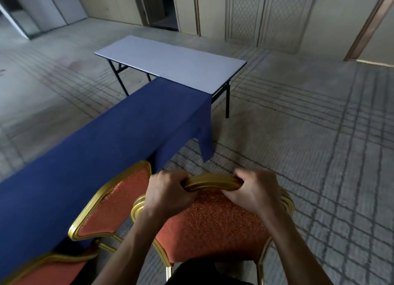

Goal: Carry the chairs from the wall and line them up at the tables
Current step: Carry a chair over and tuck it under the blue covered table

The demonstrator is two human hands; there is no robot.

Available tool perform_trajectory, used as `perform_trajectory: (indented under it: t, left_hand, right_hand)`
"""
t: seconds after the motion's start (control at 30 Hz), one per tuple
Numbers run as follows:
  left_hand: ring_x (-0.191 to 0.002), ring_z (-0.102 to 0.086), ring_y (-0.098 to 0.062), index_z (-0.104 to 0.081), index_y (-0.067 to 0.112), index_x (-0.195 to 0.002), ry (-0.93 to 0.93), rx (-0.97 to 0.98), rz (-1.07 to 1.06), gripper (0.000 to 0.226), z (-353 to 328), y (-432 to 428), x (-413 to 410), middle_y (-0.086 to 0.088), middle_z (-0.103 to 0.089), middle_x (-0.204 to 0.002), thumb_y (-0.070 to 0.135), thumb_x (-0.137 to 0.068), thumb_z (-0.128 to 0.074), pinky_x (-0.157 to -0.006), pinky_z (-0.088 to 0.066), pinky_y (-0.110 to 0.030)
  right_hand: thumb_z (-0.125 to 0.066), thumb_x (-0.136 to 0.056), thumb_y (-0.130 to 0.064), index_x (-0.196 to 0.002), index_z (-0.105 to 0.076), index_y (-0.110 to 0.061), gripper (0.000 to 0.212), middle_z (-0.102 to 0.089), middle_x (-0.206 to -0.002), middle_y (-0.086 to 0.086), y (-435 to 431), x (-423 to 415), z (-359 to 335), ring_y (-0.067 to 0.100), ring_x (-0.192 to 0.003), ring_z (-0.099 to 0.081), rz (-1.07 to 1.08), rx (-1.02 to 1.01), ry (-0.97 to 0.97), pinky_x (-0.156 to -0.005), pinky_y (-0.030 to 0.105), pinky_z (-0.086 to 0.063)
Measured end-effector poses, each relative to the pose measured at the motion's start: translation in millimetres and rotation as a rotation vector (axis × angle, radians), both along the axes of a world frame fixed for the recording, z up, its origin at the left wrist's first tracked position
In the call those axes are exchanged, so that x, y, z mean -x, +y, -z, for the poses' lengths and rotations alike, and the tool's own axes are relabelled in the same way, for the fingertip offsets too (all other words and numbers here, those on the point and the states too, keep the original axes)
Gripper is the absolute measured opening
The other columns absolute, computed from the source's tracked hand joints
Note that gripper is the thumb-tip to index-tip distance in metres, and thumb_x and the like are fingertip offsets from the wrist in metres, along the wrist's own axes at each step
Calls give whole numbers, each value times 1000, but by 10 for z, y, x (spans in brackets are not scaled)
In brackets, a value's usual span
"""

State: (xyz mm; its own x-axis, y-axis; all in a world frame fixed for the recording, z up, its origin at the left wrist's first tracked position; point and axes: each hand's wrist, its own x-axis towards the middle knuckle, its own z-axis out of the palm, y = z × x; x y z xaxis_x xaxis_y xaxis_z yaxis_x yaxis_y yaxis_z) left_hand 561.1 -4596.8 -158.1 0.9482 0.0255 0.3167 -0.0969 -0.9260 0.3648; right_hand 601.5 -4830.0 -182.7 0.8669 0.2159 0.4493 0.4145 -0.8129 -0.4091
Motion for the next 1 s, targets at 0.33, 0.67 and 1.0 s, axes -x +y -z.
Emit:
perform_trajectory:
  t: [0.33,0.67,1.0]
  left_hand:
    - [-41,-42,-13,-50,18,-54,7,48,-184,39,188,145,-1211,9,-42,-45,50,-68,-68,-44,-40,-28]
    - [-45,-48,-17,-47,19,-55,87,151,-399,36,262,600,-2278,4,-49,-47,42,-67,-71,-52,-49,-32]
    - [-43,-34,-14,-37,19,-54,83,127,-566,37,312,1090,-2934,6,-37,-46,37,-61,-68,-46,-39,-28]
  right_hand:
    - [-73,-64,-64,-58,-52,-22,48,-56,-51,-6,276,-1646,109,16,-50,-59,-166,70,19,-47,28,-42]
    - [-63,-65,-72,-55,-45,-22,53,-54,-50,-4,938,-3096,31,18,-50,-58,-367,75,57,-48,31,-41]
    - [-71,-61,-64,-57,-54,-18,49,-55,-51,-4,1716,-4121,115,17,-49,-56,-550,91,40,-48,32,-43]
